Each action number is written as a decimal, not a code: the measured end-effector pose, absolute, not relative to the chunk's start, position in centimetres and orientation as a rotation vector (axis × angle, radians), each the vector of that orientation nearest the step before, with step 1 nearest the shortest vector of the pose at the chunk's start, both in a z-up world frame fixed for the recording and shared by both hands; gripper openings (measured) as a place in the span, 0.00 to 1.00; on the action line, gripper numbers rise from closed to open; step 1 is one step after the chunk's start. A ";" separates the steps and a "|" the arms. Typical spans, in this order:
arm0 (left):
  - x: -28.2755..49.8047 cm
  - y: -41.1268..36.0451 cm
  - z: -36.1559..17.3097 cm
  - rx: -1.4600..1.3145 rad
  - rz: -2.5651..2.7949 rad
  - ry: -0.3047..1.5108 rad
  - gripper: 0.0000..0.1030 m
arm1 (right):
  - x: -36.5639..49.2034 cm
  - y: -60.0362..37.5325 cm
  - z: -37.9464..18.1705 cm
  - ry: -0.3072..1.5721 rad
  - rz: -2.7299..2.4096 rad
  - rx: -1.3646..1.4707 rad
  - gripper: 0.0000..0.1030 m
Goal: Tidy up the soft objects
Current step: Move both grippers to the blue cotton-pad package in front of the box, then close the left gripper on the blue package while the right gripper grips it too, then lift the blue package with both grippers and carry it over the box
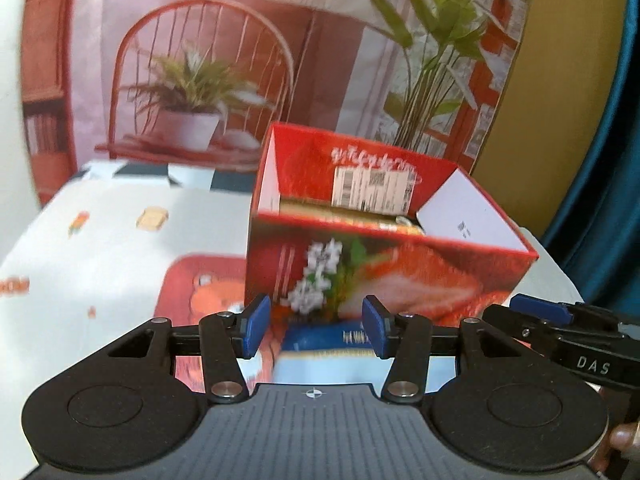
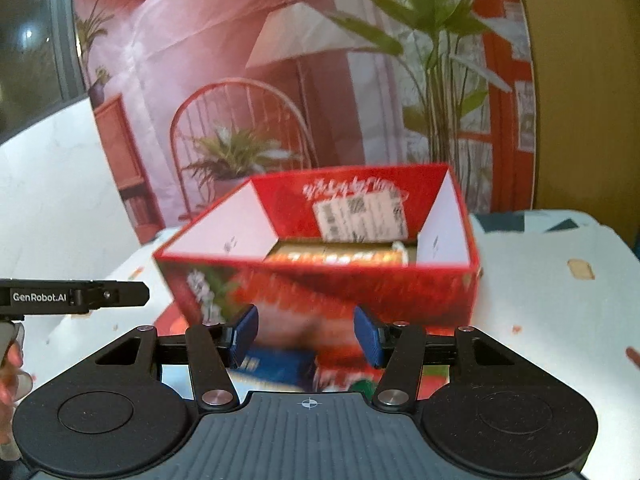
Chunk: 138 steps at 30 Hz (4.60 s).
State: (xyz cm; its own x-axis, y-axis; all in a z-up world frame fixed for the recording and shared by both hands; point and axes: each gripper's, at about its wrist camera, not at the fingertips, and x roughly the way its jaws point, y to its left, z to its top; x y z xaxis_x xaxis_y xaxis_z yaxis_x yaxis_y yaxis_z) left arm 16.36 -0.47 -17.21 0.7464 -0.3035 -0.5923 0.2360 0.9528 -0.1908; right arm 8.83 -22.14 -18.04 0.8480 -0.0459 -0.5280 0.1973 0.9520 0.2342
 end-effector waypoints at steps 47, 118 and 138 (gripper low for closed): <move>19.2 -0.2 -23.1 -0.163 -0.316 0.849 0.17 | 12.0 -20.2 -24.4 0.769 -0.042 0.347 0.33; 28.8 -4.6 -13.3 -0.107 -0.440 0.639 0.12 | 20.0 -26.6 -14.0 0.539 -0.043 0.153 0.13; 37.4 -6.4 -16.8 0.003 -0.362 0.760 0.13 | 30.7 -29.7 -18.6 0.796 -0.119 0.202 0.11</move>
